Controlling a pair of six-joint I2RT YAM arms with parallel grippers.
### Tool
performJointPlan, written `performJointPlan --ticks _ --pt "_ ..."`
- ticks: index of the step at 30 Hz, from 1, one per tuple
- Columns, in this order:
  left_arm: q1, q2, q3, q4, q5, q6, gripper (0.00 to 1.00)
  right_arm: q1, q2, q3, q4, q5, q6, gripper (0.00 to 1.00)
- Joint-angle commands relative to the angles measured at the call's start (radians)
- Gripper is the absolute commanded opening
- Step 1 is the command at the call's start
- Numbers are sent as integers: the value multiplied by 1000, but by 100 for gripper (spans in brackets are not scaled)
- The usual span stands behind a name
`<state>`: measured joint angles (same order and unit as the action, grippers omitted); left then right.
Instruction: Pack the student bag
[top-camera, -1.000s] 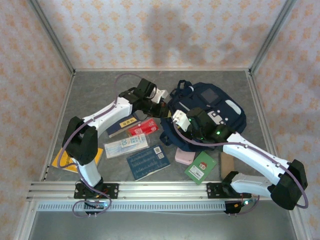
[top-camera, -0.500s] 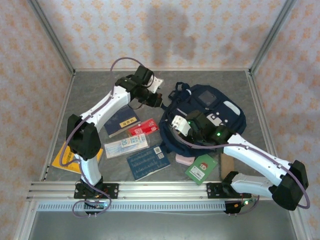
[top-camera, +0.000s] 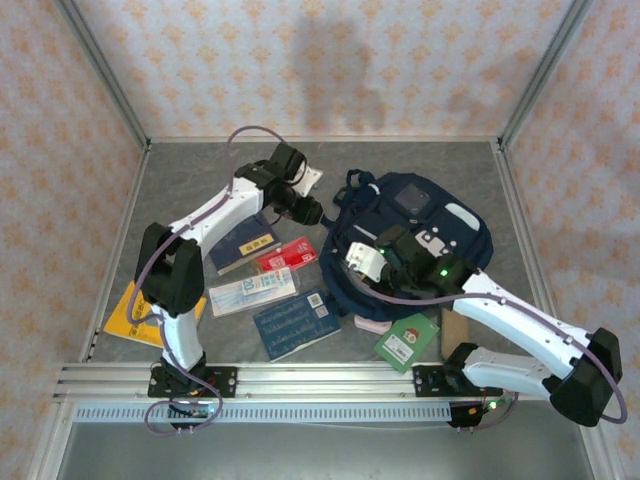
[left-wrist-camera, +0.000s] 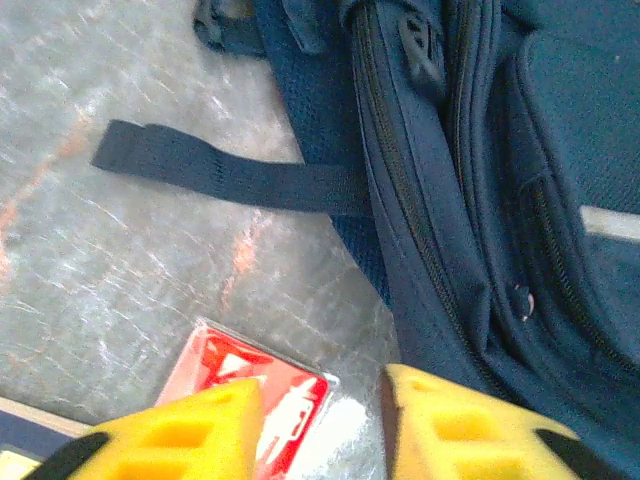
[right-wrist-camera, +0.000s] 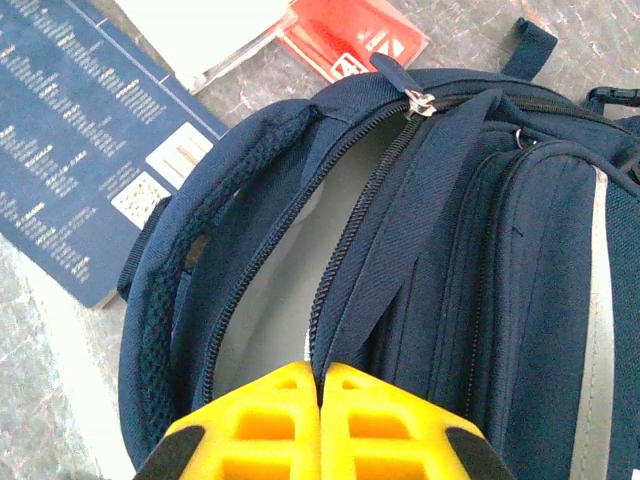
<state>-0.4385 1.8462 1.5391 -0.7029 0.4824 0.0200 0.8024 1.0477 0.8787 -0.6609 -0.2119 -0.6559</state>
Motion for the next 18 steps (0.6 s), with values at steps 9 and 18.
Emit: performJointPlan --ticks 9,18 --pt "-55 -389 -521 462 160 269 58 8 -33 -28 -122 -61 -118 0" --pt "-86 -293 -454 349 262 450 60 7 -52 -50 -102 -73 -116 0"
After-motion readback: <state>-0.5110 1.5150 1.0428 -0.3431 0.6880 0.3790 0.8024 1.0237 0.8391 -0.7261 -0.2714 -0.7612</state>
